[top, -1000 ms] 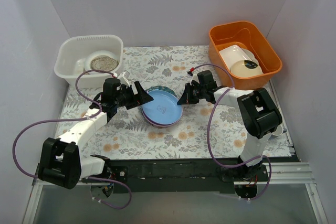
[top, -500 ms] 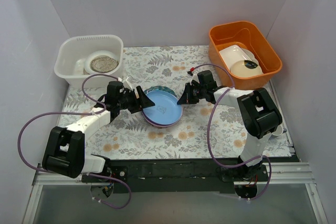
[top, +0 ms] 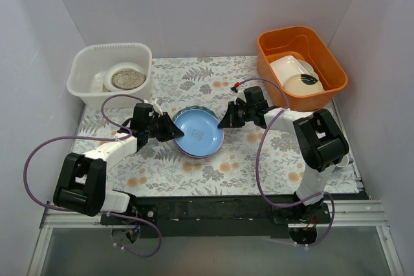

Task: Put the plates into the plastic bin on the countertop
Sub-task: Pick up the plate at the center of the board.

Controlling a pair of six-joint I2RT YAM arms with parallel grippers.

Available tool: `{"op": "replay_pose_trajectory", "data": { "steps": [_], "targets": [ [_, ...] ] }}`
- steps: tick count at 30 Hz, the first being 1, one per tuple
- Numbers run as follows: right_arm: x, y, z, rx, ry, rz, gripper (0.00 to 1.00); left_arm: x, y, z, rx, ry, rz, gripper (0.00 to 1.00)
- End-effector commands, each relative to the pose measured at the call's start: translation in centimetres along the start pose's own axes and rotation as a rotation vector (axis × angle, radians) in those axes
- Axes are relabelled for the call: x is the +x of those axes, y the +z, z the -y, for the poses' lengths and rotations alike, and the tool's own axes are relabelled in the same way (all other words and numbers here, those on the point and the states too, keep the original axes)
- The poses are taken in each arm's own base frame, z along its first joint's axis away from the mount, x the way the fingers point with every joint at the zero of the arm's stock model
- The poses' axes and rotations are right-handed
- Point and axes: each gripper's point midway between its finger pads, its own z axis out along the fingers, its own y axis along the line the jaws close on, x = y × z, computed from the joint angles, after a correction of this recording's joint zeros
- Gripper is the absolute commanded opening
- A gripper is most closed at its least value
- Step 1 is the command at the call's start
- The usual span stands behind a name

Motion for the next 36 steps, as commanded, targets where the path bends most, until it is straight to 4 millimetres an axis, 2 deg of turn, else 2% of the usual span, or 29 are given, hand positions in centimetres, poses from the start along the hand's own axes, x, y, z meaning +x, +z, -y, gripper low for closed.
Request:
{"op": "replay_pose_trajectory", "data": {
  "steps": [1, 5, 8, 9, 15, 20, 24, 31, 36],
  "targets": [
    [-0.8, -0.3, -1.1, -0.024, -0.013, 0.027, 0.01, -0.5, -0.8, 3.3, 0.124, 0.061, 0.009, 0.00],
    [-1.0, -0.9, -1.7, -0.043, -0.018, 0.053, 0.03, -1.0, -0.9, 3.3, 0.109, 0.065, 0.035, 0.00],
    [-1.6, -1.6, -2.5, -0.055, -0.037, 0.091, 0.14, -1.2, -0.8, 3.2, 0.104, 0.063, 0.042, 0.00],
    [-1.8, -2.0, -2.7, -0.055, -0.043, 0.106, 0.21, -1.3, -0.7, 3.2, 0.104, 0.060, 0.044, 0.00],
    [-2.1, -3.5, -3.6, -0.061, -0.064, 0.140, 0.47, -1.9, 0.1, 3.1, 0.095, 0.056, 0.046, 0.00],
    [-2.4, -4.6, -4.3, -0.062, -0.084, 0.164, 0.62, -2.4, 0.5, 2.8, 0.077, 0.055, 0.048, 0.00],
    [-3.3, -6.2, -5.3, -0.061, -0.119, 0.227, 0.75, -3.1, 0.0, 3.5, 0.083, 0.064, 0.077, 0.00],
    [-4.2, -7.7, -6.5, -0.072, -0.166, 0.280, 0.82, -5.3, -2.0, 5.2, 0.070, 0.083, 0.160, 0.00],
    [-3.7, -7.9, -6.8, -0.094, -0.178, 0.271, 0.83, -6.8, -3.6, 5.8, 0.040, 0.089, 0.228, 0.00]
  ]
}}
